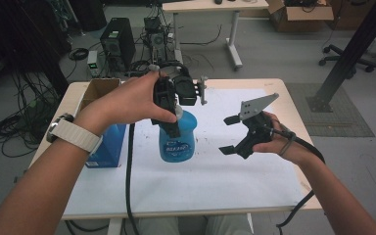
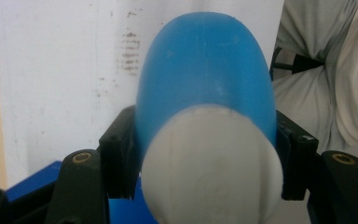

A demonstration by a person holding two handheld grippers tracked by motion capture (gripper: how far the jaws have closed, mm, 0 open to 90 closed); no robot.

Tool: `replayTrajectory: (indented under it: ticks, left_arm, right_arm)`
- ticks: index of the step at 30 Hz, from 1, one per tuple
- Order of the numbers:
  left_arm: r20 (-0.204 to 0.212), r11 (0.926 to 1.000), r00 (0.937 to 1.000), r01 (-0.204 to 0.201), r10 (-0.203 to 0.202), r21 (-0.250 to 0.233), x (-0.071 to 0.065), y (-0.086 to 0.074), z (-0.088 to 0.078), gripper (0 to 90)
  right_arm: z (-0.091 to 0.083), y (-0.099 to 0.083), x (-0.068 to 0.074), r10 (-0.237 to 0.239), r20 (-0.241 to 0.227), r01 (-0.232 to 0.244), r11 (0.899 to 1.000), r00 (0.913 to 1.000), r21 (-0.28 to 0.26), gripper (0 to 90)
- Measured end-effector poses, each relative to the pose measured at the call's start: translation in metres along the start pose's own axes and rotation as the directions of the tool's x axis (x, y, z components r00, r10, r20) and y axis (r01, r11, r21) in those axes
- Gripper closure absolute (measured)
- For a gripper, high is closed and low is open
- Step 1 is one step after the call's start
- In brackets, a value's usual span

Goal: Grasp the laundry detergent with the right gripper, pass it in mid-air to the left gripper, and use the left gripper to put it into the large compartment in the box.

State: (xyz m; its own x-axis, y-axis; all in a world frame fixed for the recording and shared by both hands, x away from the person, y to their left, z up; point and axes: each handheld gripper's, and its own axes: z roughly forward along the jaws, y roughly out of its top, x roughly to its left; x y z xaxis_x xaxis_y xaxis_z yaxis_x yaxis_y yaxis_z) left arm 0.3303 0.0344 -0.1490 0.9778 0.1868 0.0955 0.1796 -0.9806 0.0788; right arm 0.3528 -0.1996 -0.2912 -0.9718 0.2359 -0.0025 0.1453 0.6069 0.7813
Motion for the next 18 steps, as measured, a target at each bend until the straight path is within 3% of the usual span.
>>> replayTrajectory:
  ticks: [5, 9, 15, 18]
  left_arm:
    - [-0.002, 0.9979, 0.9979, 0.064, -0.064, -0.005, 0.002, -0.001, -0.011, 38.0]
    - [-0.011, 0.9940, 0.9942, 0.107, -0.107, 0.021, 0.004, -0.001, -0.020, 37.9]
    - [-0.019, 0.9793, 0.9808, 0.195, -0.194, 0.054, 0.010, -0.005, -0.030, 38.0]
    - [-0.027, 0.9679, 0.9700, 0.243, -0.242, 0.065, 0.013, -0.007, -0.035, 37.9]
  right_arm:
    - [-0.011, 0.000, 0.001, -0.017, 0.023, 0.015, 0.998, 0.9996, 0.068, 2.3]
    - [-0.020, -0.002, 0.001, -0.025, 0.034, 0.021, 0.995, 0.9991, 0.100, 3.6]
    - [-0.036, -0.004, 0.002, -0.026, 0.059, 0.019, 0.993, 0.9979, 0.113, 4.3]
    - [-0.043, -0.006, 0.001, -0.022, 0.071, 0.013, 0.992, 0.9972, 0.123, 4.5]
